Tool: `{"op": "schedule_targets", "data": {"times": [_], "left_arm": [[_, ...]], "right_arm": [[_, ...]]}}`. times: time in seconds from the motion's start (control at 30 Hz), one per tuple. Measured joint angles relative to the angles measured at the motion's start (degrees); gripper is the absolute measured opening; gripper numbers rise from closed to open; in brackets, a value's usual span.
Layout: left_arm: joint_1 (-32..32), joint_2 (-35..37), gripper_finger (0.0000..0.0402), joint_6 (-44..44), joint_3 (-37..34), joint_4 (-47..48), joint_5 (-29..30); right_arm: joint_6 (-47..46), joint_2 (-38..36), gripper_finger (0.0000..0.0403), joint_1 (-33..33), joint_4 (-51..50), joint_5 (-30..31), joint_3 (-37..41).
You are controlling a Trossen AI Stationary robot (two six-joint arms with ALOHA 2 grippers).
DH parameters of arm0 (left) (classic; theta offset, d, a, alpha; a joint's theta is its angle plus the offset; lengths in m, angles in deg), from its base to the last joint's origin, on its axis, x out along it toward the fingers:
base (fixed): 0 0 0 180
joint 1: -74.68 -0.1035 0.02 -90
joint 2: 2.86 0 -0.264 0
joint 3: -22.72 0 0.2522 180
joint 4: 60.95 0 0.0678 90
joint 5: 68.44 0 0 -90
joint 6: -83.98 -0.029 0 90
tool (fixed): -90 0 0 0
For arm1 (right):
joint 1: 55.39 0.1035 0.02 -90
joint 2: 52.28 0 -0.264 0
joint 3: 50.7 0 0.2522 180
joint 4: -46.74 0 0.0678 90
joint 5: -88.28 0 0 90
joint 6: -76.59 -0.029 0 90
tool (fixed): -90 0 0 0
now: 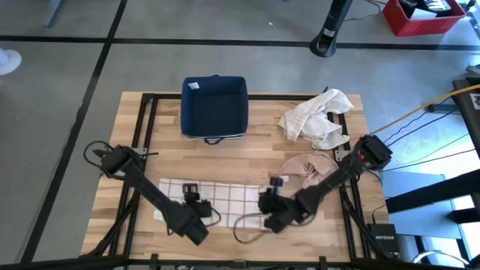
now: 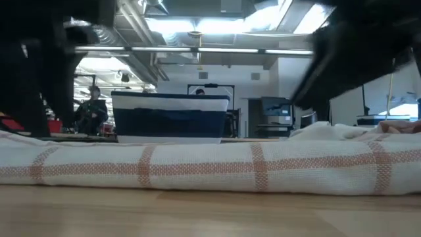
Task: Fold towel
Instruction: Fold the left white patterned towel
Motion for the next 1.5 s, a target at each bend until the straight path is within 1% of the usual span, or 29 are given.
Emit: {"op": "schedule_targets", "data": {"times": [0.07, 0.13, 0.2, 0.27, 0.33, 0.43, 0.57, 0.63, 0.73, 0.83, 0.97, 1.07, 1.2, 1.27, 1.37, 1.43, 1.5], "left_arm": [[-0.3, 2.0, 0.0155, 1.7, -4.5, -2.2, -0.4], [-0.7, 4.6, 0.0150, 2.4, -9.0, -5.5, -0.6], [-1.0, 7.6, 0.0145, 3.8, -13.0, -8.5, -0.7], [-1.0, 10.2, 0.0141, 5.6, -16.4, -11.8, -0.8], [-0.5, 12.2, 0.0139, 7.2, -19.2, -15.0, -1.0], [0.2, 14.0, 0.0137, 8.5, -22.4, -20.3, -1.6], [0.1, 14.2, 0.0137, 9.1, -25.2, -24.4, -4.3], [0.1, 14.3, 0.0136, 9.3, -25.2, -24.5, -4.3], [-0.1, 15.8, 0.0136, 8.7, -23.5, -22.4, -5.0], [-0.1, 19.9, 0.0136, 8.5, -21.5, -21.2, -4.5], [0.4, 26.1, 0.0136, 10.6, -21.9, -18.9, -4.2], [1.4, 30.7, 0.0136, 14.0, -25.0, -18.9, -3.8], [3.4, 34.9, 0.0136, 19.1, -31.6, -22.5, -6.7], [4.8, 35.1, 0.0136, 20.7, -34.6, -26.5, -9.9], [7.0, 34.5, 0.0136, 23.7, -37.1, -28.6, -15.5], [8.6, 34.0, 0.0136, 26.6, -38.2, -28.6, -17.9], [10.3, 34.0, 0.0136, 28.6, -39.1, -28.5, -19.1]], "right_arm": [[2.7, 0.0, 0.0143, -3.0, 2.5, -4.6, 1.0], [3.6, 0.0, 0.0143, -5.7, 2.0, -10.0, 1.9], [3.0, 0.0, 0.0143, -7.4, -0.3, -14.0, 3.0], [1.7, 0.1, 0.0143, -7.9, -5.0, -16.2, 4.1], [1.2, 0.1, 0.0143, -7.6, -8.2, -16.5, 5.2], [0.7, -0.2, 0.0143, -7.5, -6.9, -17.2, 7.4], [2.3, -0.5, 0.0143, -7.6, -7.2, -17.5, 8.2], [3.8, -1.4, 0.0143, -7.7, -8.3, -17.5, 7.8], [6.1, -3.9, 0.0143, -7.7, -12.3, -18.4, 6.1], [5.8, -8.7, 0.0143, -7.7, -14.4, -18.7, 3.4], [3.2, -13.2, 0.0143, -7.2, -14.9, -20.3, 3.4], [3.0, -14.2, 0.0147, -5.9, -11.8, -20.0, 3.6], [3.3, -12.8, 0.0179, -4.3, 0.2, -22.1, 7.5], [3.1, -12.1, 0.0201, -3.7, 3.9, -22.7, 9.4], [1.7, -11.8, 0.0229, -3.2, 5.2, -23.1, 11.9], [1.2, -11.8, 0.0240, -2.7, 5.9, -22.8, 13.3], [1.0, -11.8, 0.0244, -1.7, 6.0, -22.0, 14.8]]}}
